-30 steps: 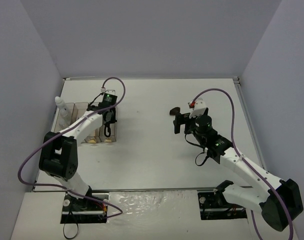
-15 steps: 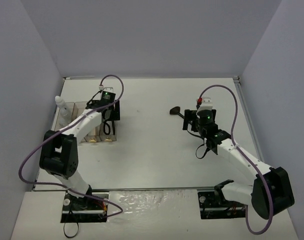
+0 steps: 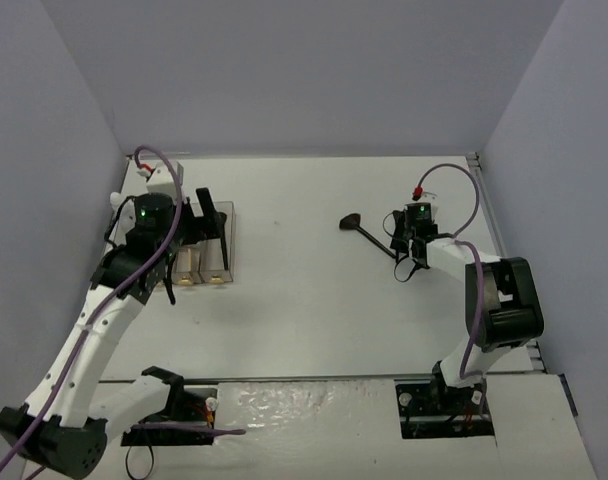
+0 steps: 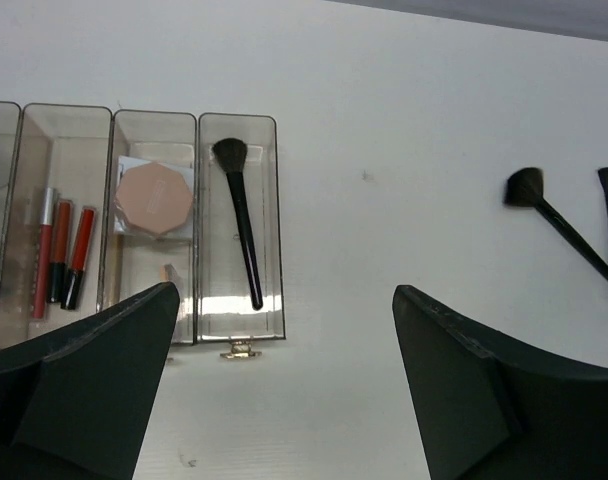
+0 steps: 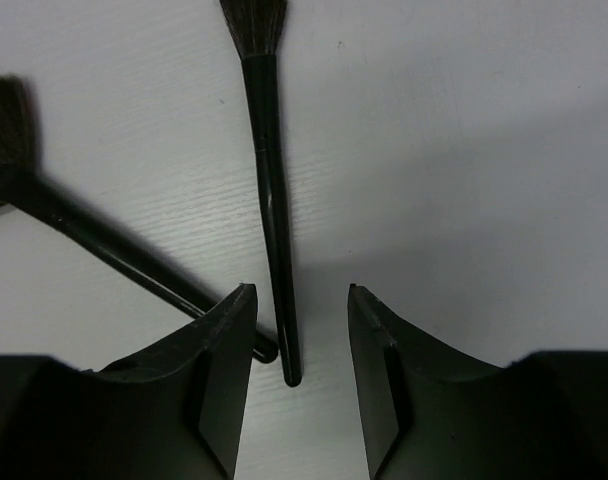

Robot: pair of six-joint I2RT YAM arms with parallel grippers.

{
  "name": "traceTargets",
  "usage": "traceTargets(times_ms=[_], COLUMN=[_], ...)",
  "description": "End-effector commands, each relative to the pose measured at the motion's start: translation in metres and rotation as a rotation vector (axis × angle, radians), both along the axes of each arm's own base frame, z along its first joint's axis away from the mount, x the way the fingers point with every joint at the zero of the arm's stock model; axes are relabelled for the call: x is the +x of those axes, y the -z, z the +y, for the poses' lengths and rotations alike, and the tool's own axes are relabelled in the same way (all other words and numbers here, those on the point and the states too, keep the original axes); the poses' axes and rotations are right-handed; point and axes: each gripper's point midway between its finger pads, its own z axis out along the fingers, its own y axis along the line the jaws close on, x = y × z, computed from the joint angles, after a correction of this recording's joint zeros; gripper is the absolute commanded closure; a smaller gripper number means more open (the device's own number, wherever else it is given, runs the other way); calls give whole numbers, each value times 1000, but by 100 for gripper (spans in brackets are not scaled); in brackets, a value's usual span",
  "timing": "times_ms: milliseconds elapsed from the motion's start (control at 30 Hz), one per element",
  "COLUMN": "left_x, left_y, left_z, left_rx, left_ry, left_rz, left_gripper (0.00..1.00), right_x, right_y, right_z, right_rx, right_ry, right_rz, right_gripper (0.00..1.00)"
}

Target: Organize the makeup

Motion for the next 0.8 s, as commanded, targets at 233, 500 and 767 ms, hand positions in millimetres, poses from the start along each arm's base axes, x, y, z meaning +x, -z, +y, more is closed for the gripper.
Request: traceTargets(times_ms=[233, 500, 767], left_x=[-32, -27, -23], left_y=[21, 22, -6], left_z=[-23, -46, -91], left_rx=[-134, -232, -286], left_ry=[106, 175, 291], left_rz=[52, 49, -33], left_gripper=[14, 14, 14], right_x=[42, 31, 34], right_y=[5, 16, -86], right_z=[4, 0, 23], right_rx=[72, 59, 136], right_ry=[-14, 1, -111], right_rz=[-34, 35, -240], right_gripper=[69, 99, 100])
